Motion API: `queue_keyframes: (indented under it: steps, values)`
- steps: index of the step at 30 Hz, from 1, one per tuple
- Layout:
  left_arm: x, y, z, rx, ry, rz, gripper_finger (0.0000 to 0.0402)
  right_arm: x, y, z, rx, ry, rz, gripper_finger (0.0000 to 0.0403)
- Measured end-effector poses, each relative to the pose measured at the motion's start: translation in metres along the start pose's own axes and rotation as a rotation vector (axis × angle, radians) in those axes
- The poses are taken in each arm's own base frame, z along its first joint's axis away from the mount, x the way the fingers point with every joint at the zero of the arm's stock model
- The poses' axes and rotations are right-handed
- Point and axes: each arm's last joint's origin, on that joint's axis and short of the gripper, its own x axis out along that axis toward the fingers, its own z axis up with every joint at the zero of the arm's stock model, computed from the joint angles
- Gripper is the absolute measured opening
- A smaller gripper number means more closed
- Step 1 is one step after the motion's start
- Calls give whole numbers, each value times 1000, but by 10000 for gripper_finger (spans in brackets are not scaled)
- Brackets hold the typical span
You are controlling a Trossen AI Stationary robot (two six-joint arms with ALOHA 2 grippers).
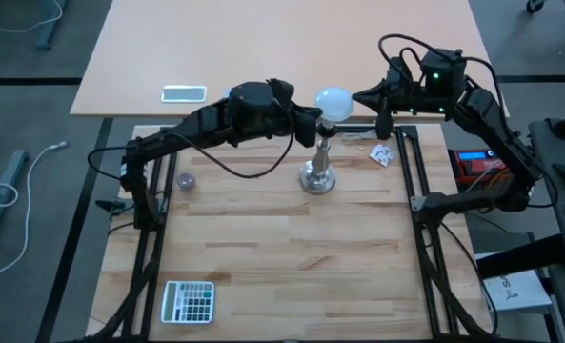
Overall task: Screw lightbulb
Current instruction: Remove the lightbulb from the lamp
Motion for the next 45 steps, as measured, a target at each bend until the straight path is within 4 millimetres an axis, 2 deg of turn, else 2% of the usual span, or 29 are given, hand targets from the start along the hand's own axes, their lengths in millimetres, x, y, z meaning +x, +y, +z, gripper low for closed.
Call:
queue_keyframes:
  steps: [4, 9, 13, 30, 35, 45]
  values:
    - [-2, 3, 4, 29, -42, 60, 20, -8, 3, 6, -3, -46, 57, 0]
    - [4, 13, 7, 33, -64, 115, 20, 2, 4, 3, 67, -41, 176, 0]
    - [11, 15, 4, 30, -58, 116, 20, 9, 4, -1, 81, -15, 206, 0]
    - [14, 0, -2, -48, 2, -76, 20, 14, -2, 0, -1, -13, 73, 0]
    - [15, -2, -6, -44, 13, -67, 20, 15, -3, 1, -4, -20, 52, 0]
    - [-2, -5, 14, 8, -92, -27, 20, 2, 1, 2, 11, -24, 60, 0]
